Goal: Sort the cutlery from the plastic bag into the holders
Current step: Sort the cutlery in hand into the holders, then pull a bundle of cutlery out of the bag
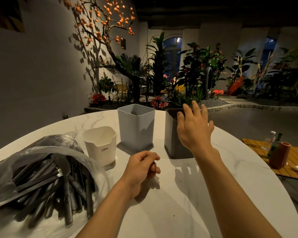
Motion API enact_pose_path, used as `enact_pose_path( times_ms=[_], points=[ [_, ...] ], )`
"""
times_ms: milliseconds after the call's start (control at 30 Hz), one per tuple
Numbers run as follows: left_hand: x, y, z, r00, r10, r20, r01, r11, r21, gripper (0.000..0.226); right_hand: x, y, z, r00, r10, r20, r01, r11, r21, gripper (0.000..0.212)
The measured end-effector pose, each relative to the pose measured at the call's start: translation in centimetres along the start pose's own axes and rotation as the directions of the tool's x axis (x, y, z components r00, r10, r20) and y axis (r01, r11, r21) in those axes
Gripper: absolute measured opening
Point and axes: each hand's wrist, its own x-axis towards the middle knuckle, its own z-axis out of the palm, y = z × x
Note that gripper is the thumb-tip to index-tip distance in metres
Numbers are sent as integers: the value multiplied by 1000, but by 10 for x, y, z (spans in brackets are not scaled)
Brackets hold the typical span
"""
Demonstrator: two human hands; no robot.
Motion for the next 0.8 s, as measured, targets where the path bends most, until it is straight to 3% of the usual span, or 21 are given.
enact_pose_path(
  times_ms=[133, 267, 367, 467, 567, 700, 733, 800],
  points=[
    [-7, 4, 11, 997, 61, 42, -67, 989, 133, 21, -3, -20, -13, 941, -175, -289, 228, 960, 160, 37],
    [-33, 27, 18, 990, 94, 105, -108, 984, 138, 22, -16, -48, -36, 907, -283, -310, 400, 809, 430, 19],
    [-62, 45, 7, 983, 154, 102, -171, 966, 192, 22, -41, -65, -50, 945, -305, -120, 307, 697, 648, 11],
    [-87, 49, -18, 976, 217, 18, -211, 922, 325, 15, -78, -71, -41, 929, -310, 203, 18, 583, 812, 15],
    [-109, 49, -54, 950, 276, -143, -198, 893, 405, 10, -112, -81, -21, 806, -338, 486, -136, 693, 708, 18],
    [-134, 49, -96, 906, 278, -321, -116, 889, 443, 5, -142, -112, -4, 551, -397, 734, -215, 782, 585, 26],
    [-138, 48, -104, 891, 285, -354, -103, 886, 452, 9, -149, -120, 0, 515, -405, 756, -214, 793, 571, 28],
    [-145, 48, -118, 856, 308, -415, -99, 886, 454, 15, -163, -137, 11, 518, -404, 754, -168, 816, 553, 27]
  ],
)
